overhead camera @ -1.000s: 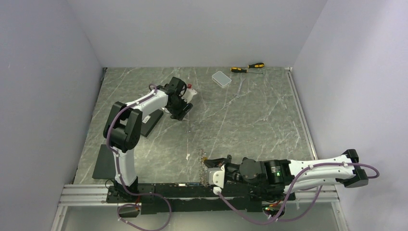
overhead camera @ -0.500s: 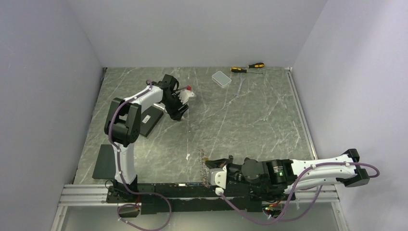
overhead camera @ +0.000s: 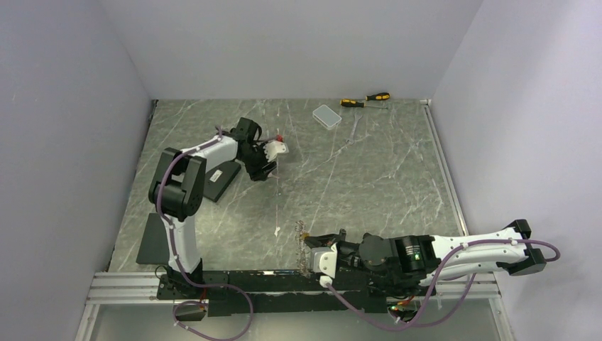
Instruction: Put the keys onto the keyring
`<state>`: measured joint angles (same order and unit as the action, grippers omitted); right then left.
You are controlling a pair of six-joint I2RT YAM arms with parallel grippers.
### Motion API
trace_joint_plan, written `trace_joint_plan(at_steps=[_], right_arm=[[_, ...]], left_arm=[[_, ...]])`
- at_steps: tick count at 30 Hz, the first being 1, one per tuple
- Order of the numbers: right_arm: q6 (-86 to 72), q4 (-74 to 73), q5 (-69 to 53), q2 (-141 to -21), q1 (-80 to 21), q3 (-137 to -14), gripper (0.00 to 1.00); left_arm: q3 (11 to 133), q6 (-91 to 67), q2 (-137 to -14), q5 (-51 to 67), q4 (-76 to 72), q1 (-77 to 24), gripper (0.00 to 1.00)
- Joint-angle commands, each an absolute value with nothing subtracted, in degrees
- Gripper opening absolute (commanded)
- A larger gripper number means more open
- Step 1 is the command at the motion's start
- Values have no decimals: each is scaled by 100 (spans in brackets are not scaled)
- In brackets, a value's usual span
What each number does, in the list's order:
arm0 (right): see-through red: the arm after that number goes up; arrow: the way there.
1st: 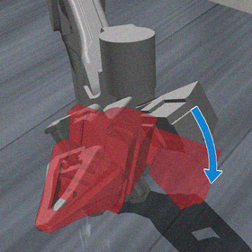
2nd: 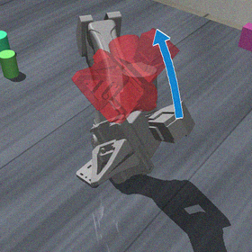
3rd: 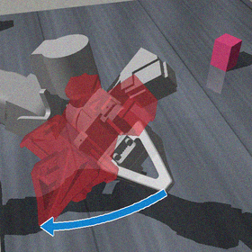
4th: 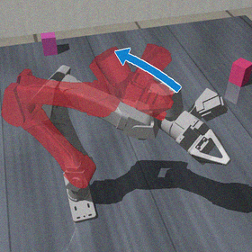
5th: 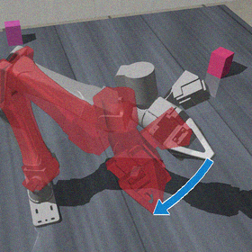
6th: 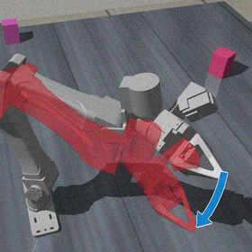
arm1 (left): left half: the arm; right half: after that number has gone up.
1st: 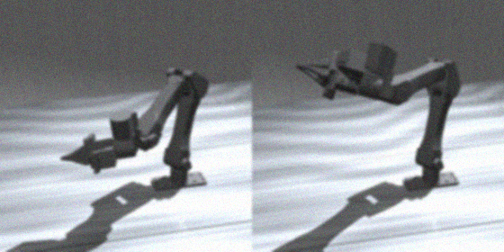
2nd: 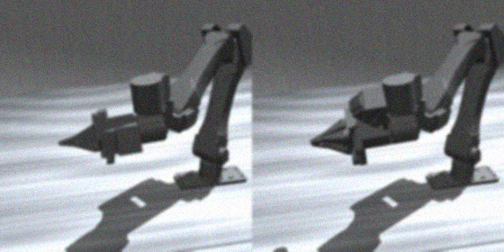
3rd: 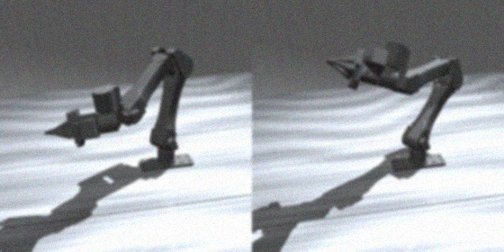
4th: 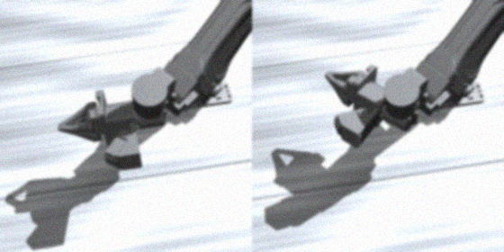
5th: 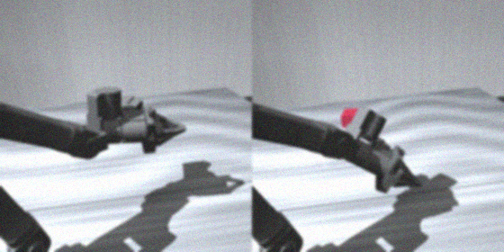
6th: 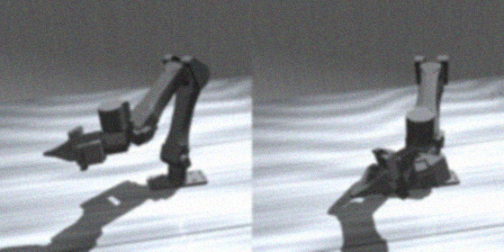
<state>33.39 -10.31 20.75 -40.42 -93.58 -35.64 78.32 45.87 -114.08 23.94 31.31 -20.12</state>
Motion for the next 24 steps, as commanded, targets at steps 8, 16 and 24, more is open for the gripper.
trace_joint_plan(at_steps=[8,16,24], right_arm=[[3232,-649,2272,-4007,-9438,-3778,0],[3151,-716,2446,-4035,-9530,-3833,0],[3164,-708,2590,-4104,-9640,-3857,0]], left_arm=[[6977,5677,-11094,2534,2263,-2030,53],[6860,6086,-11149,2575,2309,-2022,39],[6634,6106,-10964,2520,2255,-2021,15]])
